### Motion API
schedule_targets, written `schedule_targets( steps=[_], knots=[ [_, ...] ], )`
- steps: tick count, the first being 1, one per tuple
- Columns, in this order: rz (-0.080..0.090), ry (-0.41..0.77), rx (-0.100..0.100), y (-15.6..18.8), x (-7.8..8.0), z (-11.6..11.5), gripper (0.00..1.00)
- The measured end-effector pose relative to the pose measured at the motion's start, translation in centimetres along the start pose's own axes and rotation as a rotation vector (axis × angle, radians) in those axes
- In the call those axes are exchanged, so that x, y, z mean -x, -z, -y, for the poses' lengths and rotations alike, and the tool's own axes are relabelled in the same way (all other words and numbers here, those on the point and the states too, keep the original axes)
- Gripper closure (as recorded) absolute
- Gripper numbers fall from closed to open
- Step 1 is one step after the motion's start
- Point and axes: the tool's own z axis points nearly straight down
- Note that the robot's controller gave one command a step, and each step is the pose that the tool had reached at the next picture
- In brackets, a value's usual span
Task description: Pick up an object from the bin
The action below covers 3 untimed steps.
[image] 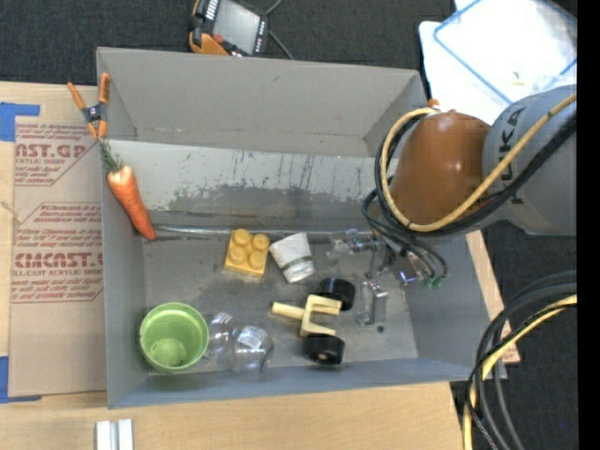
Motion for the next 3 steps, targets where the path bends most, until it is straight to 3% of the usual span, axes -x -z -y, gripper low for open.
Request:
schedule_targets(
  steps=[1, 2, 3],
  knots=[
    [-0.002, 0.142, 0.001, -7.7, 0.2, -0.28, 0.0],
    [0.011, -0.002, -0.002, -7.36, 0.9, -0.61, 1.0],
    [0.011, -0.002, -0.002, -7.36, 0.9, -0.61, 1.0]
  ],
)
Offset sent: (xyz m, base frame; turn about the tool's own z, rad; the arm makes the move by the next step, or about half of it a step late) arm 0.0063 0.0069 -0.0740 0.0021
